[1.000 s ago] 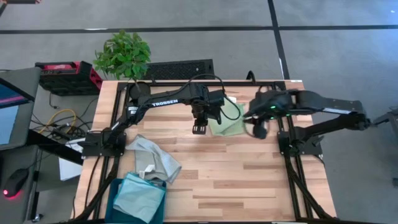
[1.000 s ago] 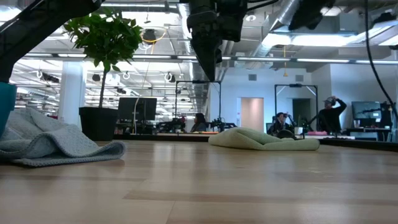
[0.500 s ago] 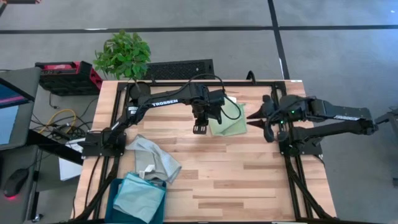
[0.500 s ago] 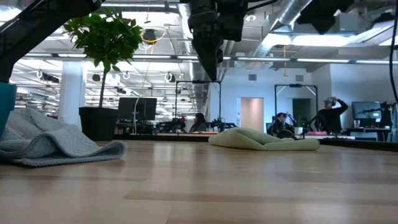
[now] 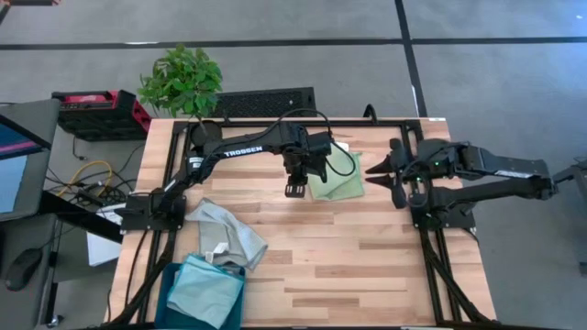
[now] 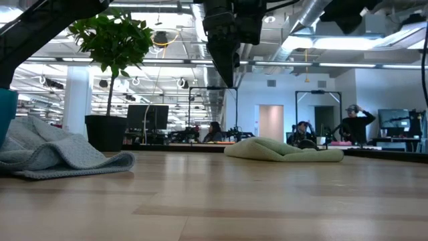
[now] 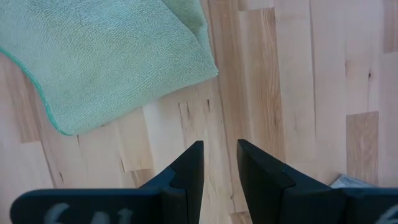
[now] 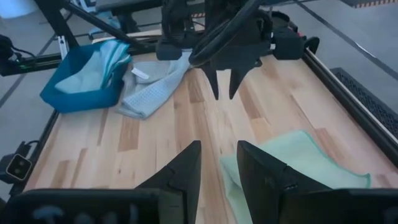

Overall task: Fold microfiber towels
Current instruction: Put the green microfiber towel into the blue bin

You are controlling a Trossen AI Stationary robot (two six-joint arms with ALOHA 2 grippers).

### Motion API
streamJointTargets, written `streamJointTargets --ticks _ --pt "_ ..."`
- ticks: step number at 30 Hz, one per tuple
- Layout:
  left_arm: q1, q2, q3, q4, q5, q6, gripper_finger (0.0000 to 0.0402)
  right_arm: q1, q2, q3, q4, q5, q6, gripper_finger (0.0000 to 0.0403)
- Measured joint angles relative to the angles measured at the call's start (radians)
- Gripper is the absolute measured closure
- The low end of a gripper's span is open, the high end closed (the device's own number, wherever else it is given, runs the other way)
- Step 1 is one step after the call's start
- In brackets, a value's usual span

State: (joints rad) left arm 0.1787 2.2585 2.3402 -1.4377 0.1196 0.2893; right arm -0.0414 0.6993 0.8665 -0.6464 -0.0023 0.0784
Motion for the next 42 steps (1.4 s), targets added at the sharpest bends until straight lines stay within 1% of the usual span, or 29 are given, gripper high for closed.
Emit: streamJointTargets --ticks 14,18,21,24,27,32,36,42 --pt "0.0 0.0 0.0 0.0 0.0 -0.015 0.0315 0.0 0.076 0.0 -0.005 0.001 -0.004 0.0275" --pt "0.0 0.0 0.0 0.0 0.0 -0.017 0.0315 0.0 0.077 -0.003 -0.019 0.005 -0.008 0.0275" --pt "0.0 0.0 0.0 0.0 0.0 -0.017 0.0315 -0.006 0.043 -0.023 -0.008 0.006 -0.007 0.0275" --pt "0.0 0.0 0.0 0.0 0.0 -0.017 0.0315 -0.03 -0.006 -0.052 0.058 0.007 0.006 0.0275" --pt "0.0 0.0 0.0 0.0 0.0 -0.017 0.0315 -0.052 -0.055 -0.103 0.13 0.007 0.018 0.0275" --pt "-0.001 0.0 0.0 0.0 0.0 -0.017 0.0315 -0.098 -0.124 -0.185 0.197 0.006 0.032 0.0275" --pt "-0.001 0.0 0.0 0.0 0.0 -0.016 0.0315 -0.113 -0.154 -0.191 0.221 0.003 0.102 0.0275" --pt "-0.001 0.0 0.0 0.0 0.0 -0.014 0.0315 -0.111 -0.184 -0.191 0.236 0.003 0.029 0.0275"
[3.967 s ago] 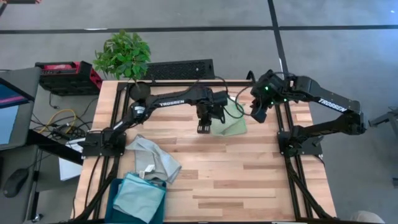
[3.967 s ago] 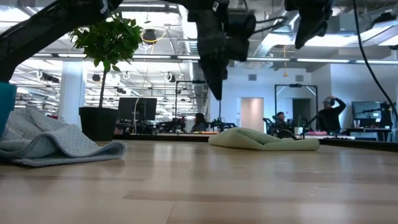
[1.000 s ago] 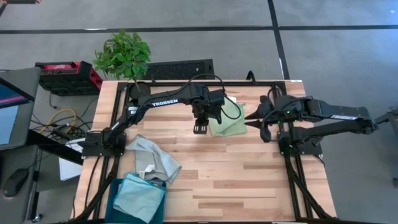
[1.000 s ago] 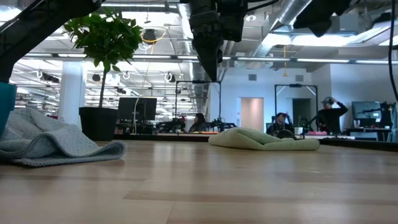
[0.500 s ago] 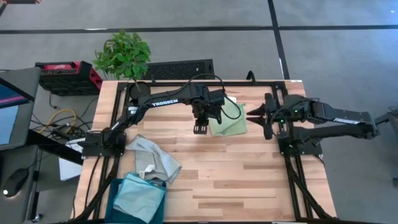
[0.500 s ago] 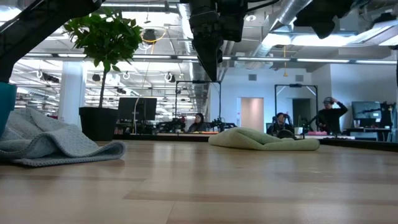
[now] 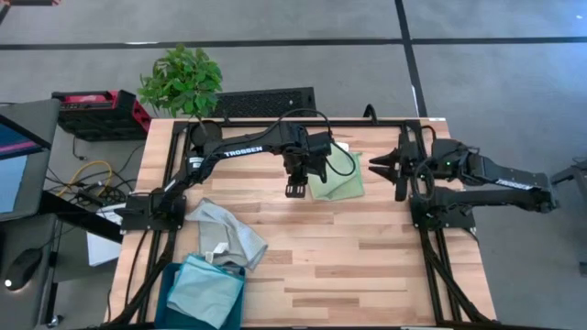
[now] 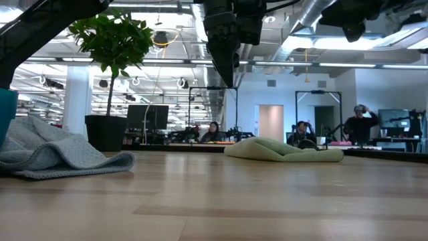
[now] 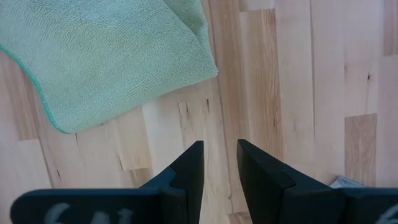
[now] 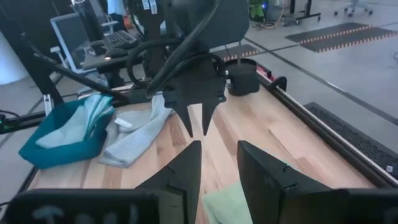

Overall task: Fold microfiber towels
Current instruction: Put the green microfiber towel into the blue bin

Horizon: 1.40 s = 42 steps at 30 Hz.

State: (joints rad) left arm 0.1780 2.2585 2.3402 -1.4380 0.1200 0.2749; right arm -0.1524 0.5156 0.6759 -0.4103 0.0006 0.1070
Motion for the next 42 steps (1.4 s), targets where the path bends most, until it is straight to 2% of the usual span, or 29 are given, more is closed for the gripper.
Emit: streamJointTargets --ticks 20,33,37,42 --pt "0.0 0.0 0.0 0.001 0.0 -0.004 0.0315 0.0 0.001 0.001 -0.001 -0.001 -0.002 0.0275" --pt "0.003 0.0 0.0 0.06 -0.009 -0.022 0.0313 0.0 0.001 0.001 -0.002 -0.001 -0.002 0.0275" --pt "0.002 0.0 -0.013 0.065 -0.003 -0.003 0.0281 0.0 0.001 0.001 -0.002 -0.001 -0.002 0.0275" --pt "0.002 0.0 -0.079 0.11 0.007 -0.003 0.0177 0.0 0.001 0.001 -0.002 -0.001 -0.002 0.0275"
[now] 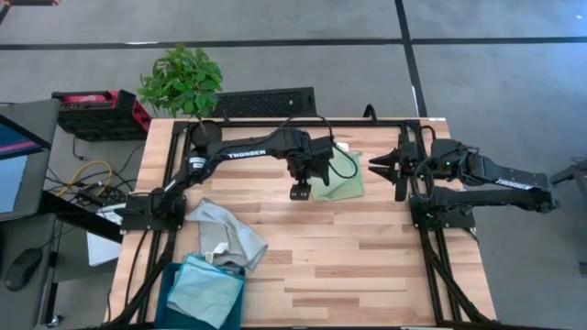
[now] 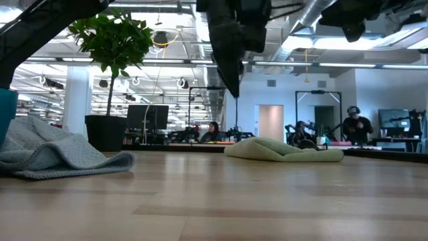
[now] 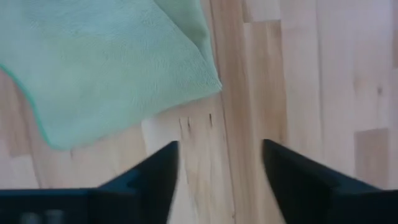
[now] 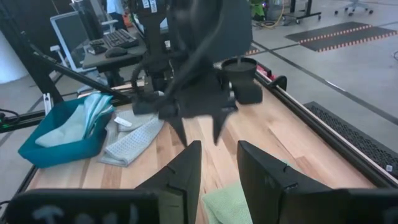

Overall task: Fold microfiber towels
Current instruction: Put the green microfiber towel into the blue bin

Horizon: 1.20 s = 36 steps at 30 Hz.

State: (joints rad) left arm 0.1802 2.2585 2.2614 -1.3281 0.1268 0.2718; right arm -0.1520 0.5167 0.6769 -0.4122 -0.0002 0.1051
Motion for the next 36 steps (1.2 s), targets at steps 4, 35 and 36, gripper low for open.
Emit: streamJointTargets --ticks 4,35,36 --pt "0.001 0.004 -0.066 0.082 0.0 0.004 0.007 0.0 0.0 0.0 0.0 0.0 0.0 0.0275" --pt "-0.011 0.001 -0.543 0.778 -0.144 0.02 0.0019 0.0 0.0 0.0 0.0 0.0 0.0 0.0275" --pt "-0.011 0.001 -0.549 0.78 -0.144 0.011 0.0021 0.0 0.0 0.0 0.0 0.0 0.0 0.0275"
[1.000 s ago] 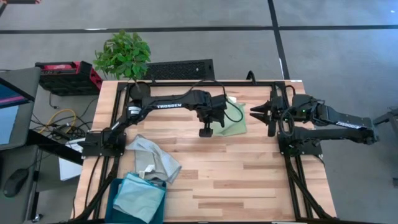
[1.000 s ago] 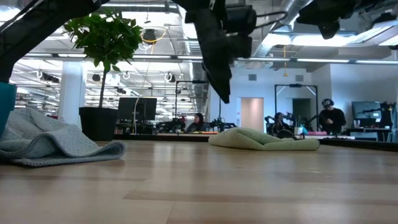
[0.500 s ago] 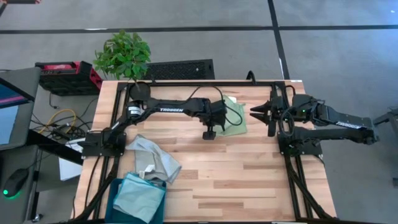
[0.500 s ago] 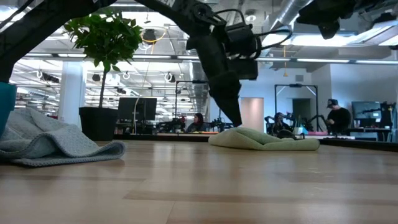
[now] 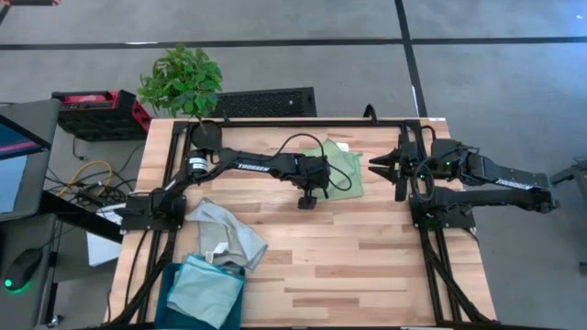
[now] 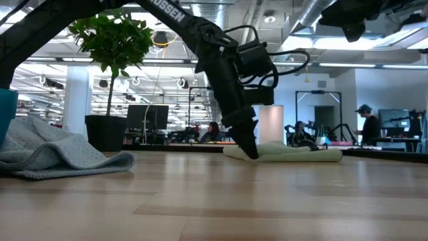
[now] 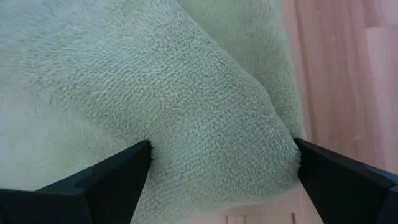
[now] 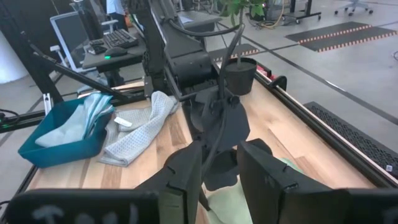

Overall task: Fold microfiber towels
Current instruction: Put the green microfiber towel into the blue bin

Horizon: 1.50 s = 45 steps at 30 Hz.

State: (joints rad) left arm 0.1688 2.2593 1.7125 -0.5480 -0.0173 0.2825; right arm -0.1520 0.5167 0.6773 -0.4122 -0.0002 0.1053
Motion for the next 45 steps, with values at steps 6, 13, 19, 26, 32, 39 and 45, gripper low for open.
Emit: streamJointTargets --ticks 6,13,19,26,32,39,45 --pt "0.0 0.0 -0.001 0.006 -0.016 -0.015 0.0056 0.0 0.0 0.0 0.0 0.0 0.0 0.0275" --pt "-0.01 0.0 -0.001 -0.02 -0.057 -0.015 0.015 0.0 0.0 0.0 0.0 0.0 0.0 0.0275" --pt "-0.023 -0.004 0.001 -0.104 -0.073 -0.006 0.0257 0.0 0.0 0.0 0.0 0.0 0.0 0.0275" --pt "-0.023 -0.009 0.005 -0.289 -0.005 -0.031 0.0382 0.0 0.0 0.0 0.0 0.0 0.0 0.0275" --pt "-0.045 -0.046 -0.003 -0.466 0.088 -0.084 0.0365 0.0 0.0 0.0 0.0 0.0 0.0 0.0275" --pt "-0.102 -0.163 -0.002 -0.542 0.097 -0.103 0.0382 0.0 0.0 0.0 0.0 0.0 0.0 0.0275" --pt "-0.176 -0.245 -0.003 -0.636 0.097 -0.168 0.0372 -0.001 0.0 0.0 0.003 0.0 -0.005 0.0275"
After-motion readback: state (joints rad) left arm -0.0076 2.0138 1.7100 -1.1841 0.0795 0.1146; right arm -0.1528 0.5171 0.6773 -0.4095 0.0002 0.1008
